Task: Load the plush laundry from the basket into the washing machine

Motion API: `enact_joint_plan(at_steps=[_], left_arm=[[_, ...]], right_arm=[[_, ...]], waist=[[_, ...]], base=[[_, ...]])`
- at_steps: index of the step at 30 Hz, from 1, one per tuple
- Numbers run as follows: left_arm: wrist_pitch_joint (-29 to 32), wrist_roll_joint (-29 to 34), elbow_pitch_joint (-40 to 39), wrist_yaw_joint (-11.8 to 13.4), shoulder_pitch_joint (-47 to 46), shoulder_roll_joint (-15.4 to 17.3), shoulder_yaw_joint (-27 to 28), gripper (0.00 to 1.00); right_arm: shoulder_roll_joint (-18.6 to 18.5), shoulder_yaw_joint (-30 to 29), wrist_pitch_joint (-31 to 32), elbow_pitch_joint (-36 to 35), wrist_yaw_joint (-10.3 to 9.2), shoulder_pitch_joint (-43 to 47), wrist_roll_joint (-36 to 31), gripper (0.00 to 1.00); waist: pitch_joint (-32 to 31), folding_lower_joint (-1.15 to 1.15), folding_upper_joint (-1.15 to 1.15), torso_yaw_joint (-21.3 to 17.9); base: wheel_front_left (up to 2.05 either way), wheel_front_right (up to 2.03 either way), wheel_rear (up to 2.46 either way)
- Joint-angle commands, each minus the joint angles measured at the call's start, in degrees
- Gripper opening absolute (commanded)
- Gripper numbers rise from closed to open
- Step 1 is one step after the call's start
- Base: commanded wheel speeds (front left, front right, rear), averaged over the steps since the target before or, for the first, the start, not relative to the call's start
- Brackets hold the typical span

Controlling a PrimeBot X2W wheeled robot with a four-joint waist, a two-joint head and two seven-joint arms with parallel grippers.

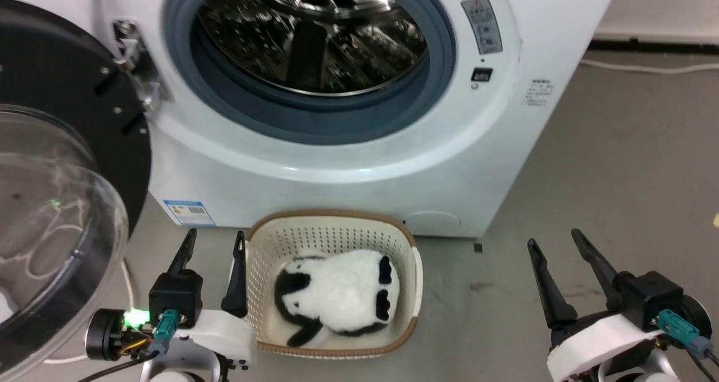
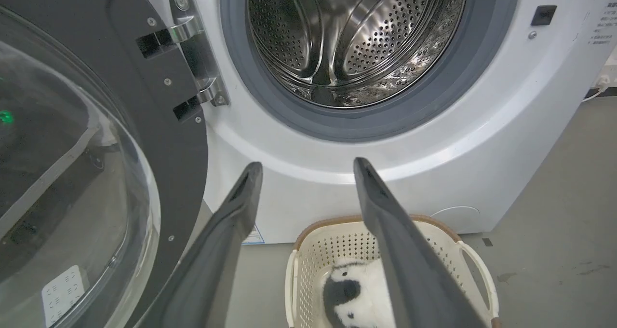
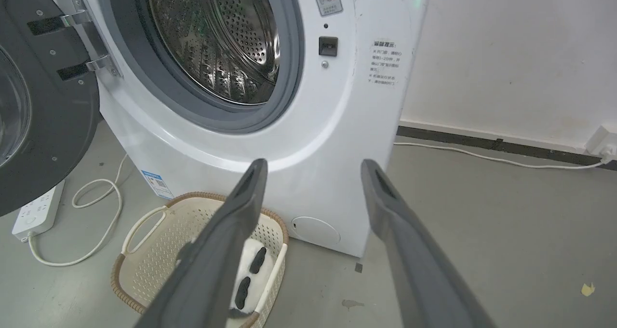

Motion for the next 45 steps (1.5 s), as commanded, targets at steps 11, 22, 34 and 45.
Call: enact_joint_plan(at_steps=[11, 22, 34, 45], left_arm=[[-1.78, 0.09, 4.43, -1.44, -6.44, 1.28, -2.1, 1.0], [-2.41, -0.2, 13.44, -2.79, -13.28, 1.26, -4.68, 1.0], [-3.29, -0.68, 23.88, -3.83, -21.66, 3.0, -6.68, 1.0], [1.05, -1.43, 34.11, -4.88, -29.63, 6.1, -10.24, 1.0]], right_arm=[[0.0, -0.65, -1.74, -1.13, -0.02, -2.37, 1.73, 1.0], [0.0, -0.71, -3.05, -2.2, -0.02, -4.04, 2.09, 1.0], [0.0, -0.08, -4.49, -2.61, -0.03, -6.32, 3.82, 1.0], [0.0, 1.0, -5.68, -2.85, -0.03, -8.14, 7.22, 1.0]], waist=[[6.43, -0.01, 0.0, -1.63], [11.6, -0.01, 0.0, -1.95], [18.72, -0.01, 0.0, -4.77], [24.93, -0.01, 0.0, -8.97]], base=[[0.0, 0.0, 0.0], [0.0, 0.0, 0.0], [0.0, 0.0, 0.0], [0.0, 0.0, 0.0]])
